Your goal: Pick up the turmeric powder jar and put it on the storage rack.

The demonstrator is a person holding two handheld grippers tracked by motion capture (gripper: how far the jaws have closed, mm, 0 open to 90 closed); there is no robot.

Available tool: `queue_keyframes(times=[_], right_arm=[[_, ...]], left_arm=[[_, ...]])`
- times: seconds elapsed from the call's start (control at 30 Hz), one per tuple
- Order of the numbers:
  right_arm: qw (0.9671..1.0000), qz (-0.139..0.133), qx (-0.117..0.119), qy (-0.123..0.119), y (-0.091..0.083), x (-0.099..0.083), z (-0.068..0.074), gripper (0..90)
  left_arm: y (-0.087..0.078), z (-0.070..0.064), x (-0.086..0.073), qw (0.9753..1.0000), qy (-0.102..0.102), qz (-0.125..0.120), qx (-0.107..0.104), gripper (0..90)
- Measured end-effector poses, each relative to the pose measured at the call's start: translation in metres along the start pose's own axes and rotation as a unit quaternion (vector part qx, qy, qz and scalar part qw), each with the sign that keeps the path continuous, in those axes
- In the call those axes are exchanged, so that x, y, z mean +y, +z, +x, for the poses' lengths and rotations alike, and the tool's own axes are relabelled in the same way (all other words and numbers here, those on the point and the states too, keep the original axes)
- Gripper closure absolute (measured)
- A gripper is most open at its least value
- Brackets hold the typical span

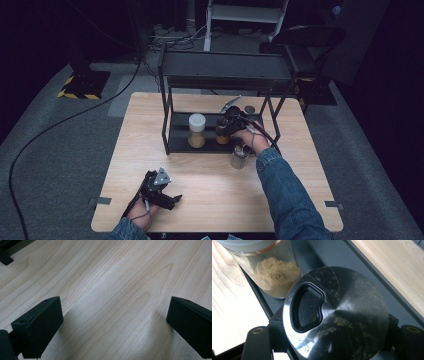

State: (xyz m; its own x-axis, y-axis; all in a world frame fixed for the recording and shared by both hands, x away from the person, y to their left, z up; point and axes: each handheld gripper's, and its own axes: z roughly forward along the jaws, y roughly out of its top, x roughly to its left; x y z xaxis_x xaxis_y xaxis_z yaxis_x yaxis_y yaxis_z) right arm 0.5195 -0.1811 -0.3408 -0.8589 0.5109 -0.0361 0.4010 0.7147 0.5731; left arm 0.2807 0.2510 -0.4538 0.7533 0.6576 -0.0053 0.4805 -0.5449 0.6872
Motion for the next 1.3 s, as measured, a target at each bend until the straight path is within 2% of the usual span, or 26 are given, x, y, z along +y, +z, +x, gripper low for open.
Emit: queue_keyframes(times=[0.13,0.47,0.63,0.73,0.8,0.9,1.1,1.3], right_arm=[[1.0000,0.002,0.003,0.001,0.006,-0.002,-0.001,31.3],[0.9999,-0.011,0.011,0.006,0.008,-0.007,-0.003,31.2],[0.9998,-0.006,0.010,0.017,0.008,-0.006,-0.002,30.9],[0.9997,-0.015,0.004,0.019,0.004,-0.006,0.000,23.3],[0.9995,-0.017,0.003,0.026,-0.002,-0.005,0.002,19.8],[0.9995,-0.024,-0.007,0.019,-0.015,-0.006,0.007,15.4],[0.9989,-0.038,-0.016,0.021,-0.044,-0.013,0.013,12.7],[0.9987,-0.046,-0.016,0.012,-0.067,-0.022,0.021,10.8]], left_arm=[[0.000,0.000,0.000,1.0000,0.000,0.000,0.000,0.7],[0.000,0.000,0.000,1.0000,0.000,0.000,0.000,0.7],[0.000,0.000,0.000,1.0000,-0.001,0.000,0.001,0.7],[0.000,0.000,0.000,1.0000,-0.001,0.000,0.001,0.7],[0.000,0.000,0.000,1.0000,0.000,0.001,0.001,0.7],[0.000,-0.001,0.000,1.0000,-0.001,0.000,0.002,0.7],[0.000,-0.001,0.001,1.0000,-0.001,0.001,0.003,0.7],[0.000,-0.001,0.001,1.0000,-0.003,0.000,0.004,0.6]])
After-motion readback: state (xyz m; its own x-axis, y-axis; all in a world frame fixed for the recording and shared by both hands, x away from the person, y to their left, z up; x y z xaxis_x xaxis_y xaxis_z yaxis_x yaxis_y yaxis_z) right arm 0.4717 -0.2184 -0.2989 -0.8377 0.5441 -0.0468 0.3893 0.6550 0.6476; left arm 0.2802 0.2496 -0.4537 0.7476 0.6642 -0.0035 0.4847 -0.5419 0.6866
